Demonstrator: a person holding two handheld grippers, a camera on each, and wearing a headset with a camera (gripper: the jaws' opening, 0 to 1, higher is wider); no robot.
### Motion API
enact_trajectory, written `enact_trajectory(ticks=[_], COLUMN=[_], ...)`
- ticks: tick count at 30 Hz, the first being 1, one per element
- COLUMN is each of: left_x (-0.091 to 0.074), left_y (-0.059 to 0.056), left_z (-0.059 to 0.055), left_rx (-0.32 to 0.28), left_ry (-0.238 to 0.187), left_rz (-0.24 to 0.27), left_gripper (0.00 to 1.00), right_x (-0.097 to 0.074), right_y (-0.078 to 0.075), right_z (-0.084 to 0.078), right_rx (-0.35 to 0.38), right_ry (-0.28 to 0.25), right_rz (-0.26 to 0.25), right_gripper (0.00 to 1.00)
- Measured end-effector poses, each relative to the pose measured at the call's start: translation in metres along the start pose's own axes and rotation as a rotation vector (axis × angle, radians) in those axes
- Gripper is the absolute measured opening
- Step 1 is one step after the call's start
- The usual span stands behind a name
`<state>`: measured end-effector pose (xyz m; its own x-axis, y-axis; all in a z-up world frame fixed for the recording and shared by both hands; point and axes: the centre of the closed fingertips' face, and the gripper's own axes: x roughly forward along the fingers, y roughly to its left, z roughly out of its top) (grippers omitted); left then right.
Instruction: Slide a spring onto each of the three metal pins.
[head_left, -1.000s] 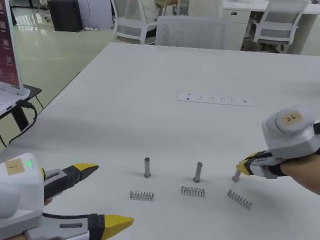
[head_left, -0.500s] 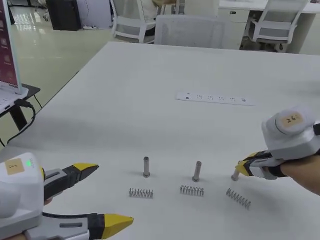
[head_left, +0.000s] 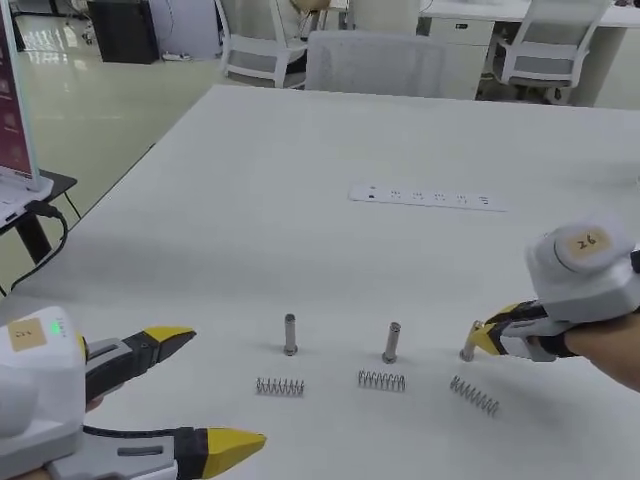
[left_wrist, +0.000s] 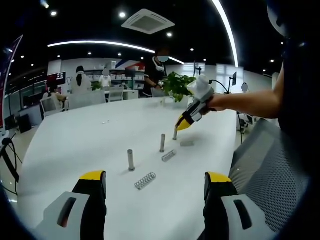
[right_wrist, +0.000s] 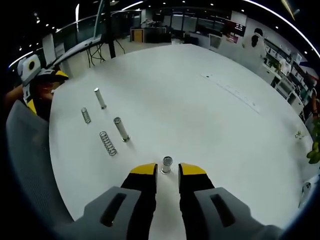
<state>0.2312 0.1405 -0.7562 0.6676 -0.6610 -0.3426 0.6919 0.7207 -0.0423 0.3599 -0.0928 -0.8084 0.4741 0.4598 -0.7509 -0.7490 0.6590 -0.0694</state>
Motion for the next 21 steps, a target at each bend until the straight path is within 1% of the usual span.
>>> enact_trajectory(ticks=[10,21], left_x=[0.001,0.005], left_y=[-0.002,-0.004], left_z=[0.000,0.001], left_rx=[0.005,0.007], left_ry=[0.004,0.003], left_rz=[-0.010,-0.025], left_gripper=[0.77,0.77], right_x=[-0.009,-0.019], right_y=[0.000,0.005], right_z=[-0.003,-0.014], right_rx=[-0.003,-0.004], right_ry=[-0.012,-0.012], right_rz=[-0.006,0.000], right_gripper=[0.17,0.18])
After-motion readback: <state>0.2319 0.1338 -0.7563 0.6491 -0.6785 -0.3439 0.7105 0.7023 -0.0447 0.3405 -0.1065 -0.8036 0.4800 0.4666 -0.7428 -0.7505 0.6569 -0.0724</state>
